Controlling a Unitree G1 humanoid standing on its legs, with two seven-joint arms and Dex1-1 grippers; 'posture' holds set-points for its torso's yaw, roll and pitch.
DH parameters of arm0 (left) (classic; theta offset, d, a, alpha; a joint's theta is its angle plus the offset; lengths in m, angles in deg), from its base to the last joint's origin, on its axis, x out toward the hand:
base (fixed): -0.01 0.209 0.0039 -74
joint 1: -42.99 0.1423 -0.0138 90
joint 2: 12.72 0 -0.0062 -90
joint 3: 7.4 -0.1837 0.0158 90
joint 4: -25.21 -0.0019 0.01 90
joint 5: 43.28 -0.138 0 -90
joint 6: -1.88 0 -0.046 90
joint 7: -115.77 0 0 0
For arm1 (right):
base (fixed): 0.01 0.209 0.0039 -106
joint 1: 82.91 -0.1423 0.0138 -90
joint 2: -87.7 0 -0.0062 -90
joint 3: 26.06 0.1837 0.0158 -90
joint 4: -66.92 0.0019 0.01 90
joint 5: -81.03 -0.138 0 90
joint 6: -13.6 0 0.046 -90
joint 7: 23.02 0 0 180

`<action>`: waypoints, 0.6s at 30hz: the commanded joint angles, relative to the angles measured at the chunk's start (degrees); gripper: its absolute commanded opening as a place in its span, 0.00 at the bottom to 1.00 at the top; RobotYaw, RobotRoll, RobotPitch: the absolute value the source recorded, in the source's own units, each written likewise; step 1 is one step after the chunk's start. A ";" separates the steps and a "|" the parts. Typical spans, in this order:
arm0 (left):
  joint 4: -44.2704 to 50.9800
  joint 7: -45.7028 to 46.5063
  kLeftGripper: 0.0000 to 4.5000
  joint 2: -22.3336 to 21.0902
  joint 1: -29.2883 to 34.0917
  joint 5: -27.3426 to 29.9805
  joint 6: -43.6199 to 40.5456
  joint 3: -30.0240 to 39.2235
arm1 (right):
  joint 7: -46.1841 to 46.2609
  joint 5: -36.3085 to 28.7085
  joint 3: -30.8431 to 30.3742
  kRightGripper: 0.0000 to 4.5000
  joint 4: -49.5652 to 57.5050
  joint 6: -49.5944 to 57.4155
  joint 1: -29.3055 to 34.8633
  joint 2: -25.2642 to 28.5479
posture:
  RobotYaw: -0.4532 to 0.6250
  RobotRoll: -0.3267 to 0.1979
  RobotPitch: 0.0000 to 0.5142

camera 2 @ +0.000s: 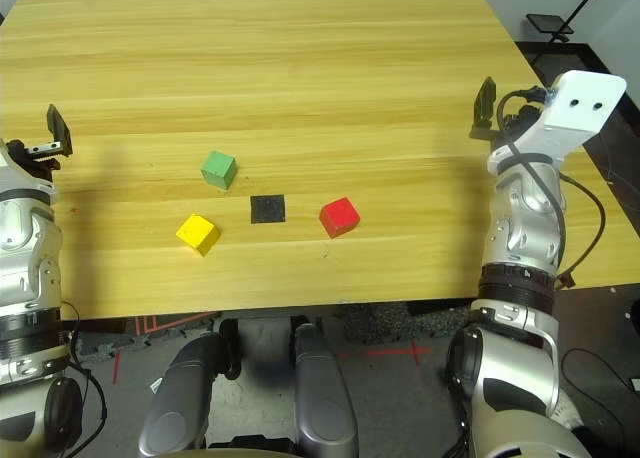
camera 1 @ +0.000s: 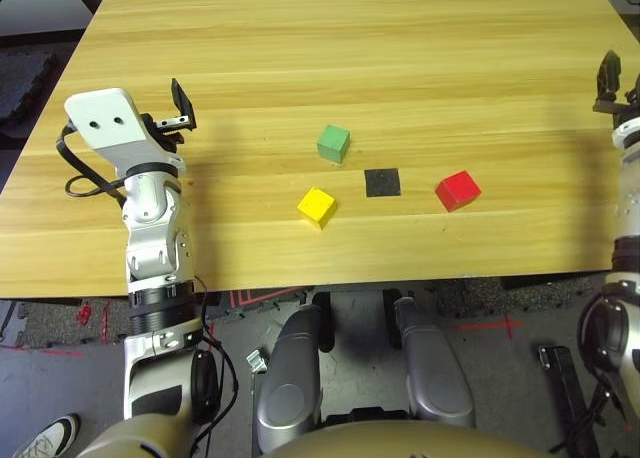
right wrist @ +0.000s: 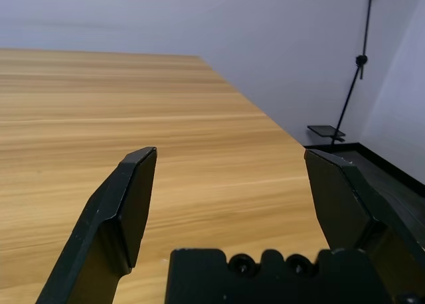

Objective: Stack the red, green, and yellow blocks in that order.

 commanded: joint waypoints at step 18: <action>5.20 -32.02 0.99 -6.15 2.92 19.77 -1.82 -2.04 | -8.15 -5.36 -1.72 1.00 9.53 14.91 0.76 1.90 | 0.66 0.65 0.58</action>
